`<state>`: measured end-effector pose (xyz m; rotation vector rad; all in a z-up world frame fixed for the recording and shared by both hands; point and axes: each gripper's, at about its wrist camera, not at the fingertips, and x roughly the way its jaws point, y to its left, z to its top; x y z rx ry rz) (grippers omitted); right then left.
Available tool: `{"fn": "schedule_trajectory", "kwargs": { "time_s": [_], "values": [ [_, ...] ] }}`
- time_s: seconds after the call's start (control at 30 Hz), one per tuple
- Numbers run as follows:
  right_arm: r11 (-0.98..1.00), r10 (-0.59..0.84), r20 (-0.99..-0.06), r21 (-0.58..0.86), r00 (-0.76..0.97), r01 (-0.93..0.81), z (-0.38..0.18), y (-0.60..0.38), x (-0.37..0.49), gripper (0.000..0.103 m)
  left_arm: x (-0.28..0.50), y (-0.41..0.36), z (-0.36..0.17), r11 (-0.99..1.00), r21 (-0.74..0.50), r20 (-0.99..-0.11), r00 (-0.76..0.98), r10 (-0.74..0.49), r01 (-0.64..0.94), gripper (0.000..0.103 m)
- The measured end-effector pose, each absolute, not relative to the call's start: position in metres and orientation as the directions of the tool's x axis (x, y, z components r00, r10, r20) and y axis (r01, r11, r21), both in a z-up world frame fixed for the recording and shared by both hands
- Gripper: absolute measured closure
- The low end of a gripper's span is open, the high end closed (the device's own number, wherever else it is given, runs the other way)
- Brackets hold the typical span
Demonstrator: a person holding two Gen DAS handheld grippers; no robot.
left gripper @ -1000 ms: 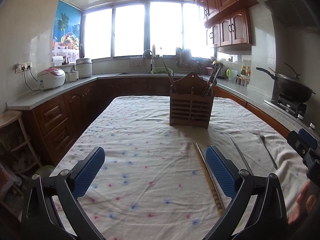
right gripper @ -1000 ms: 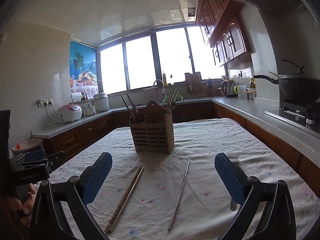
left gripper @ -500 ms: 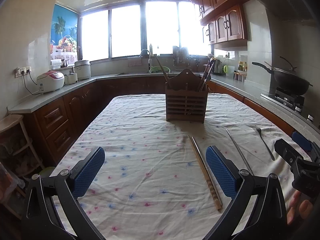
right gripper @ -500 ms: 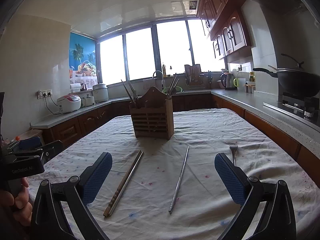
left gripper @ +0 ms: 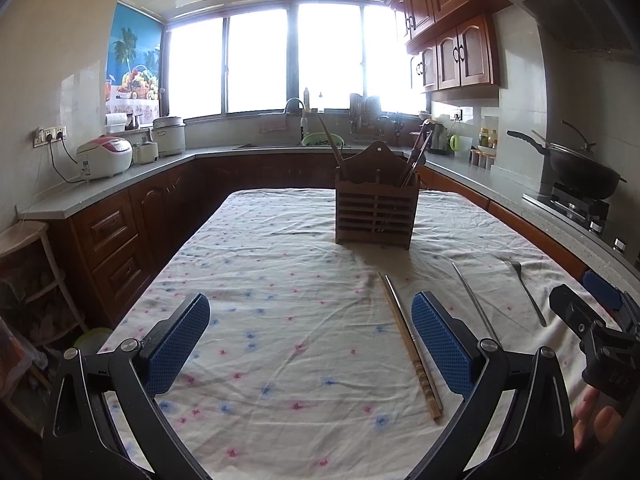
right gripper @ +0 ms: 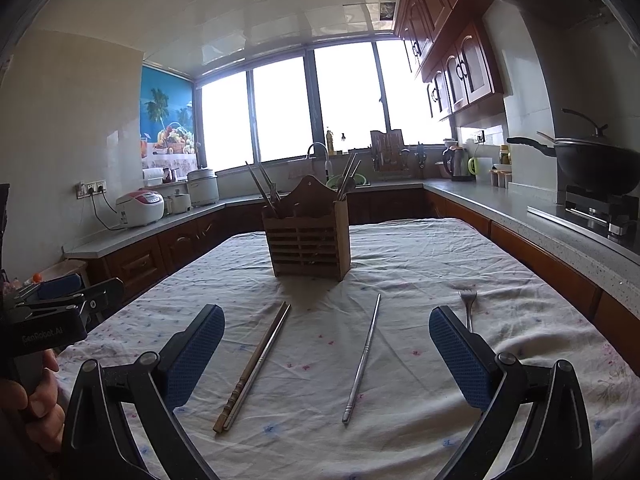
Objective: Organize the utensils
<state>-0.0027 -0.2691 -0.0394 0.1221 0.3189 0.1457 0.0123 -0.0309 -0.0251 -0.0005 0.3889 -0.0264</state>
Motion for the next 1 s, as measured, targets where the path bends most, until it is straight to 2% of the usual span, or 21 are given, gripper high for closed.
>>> {"fn": "schedule_trajectory", "kwargs": {
  "time_s": [1.0],
  "values": [
    [0.981, 0.171, -0.305, 0.139, 0.937, -0.134, -0.0344, -0.2663, -0.0004, 0.000, 0.0128, -0.0274, -0.0255, 0.999, -0.023, -0.384, 0.923, -0.036, 0.029, 0.000]
  ]
}}
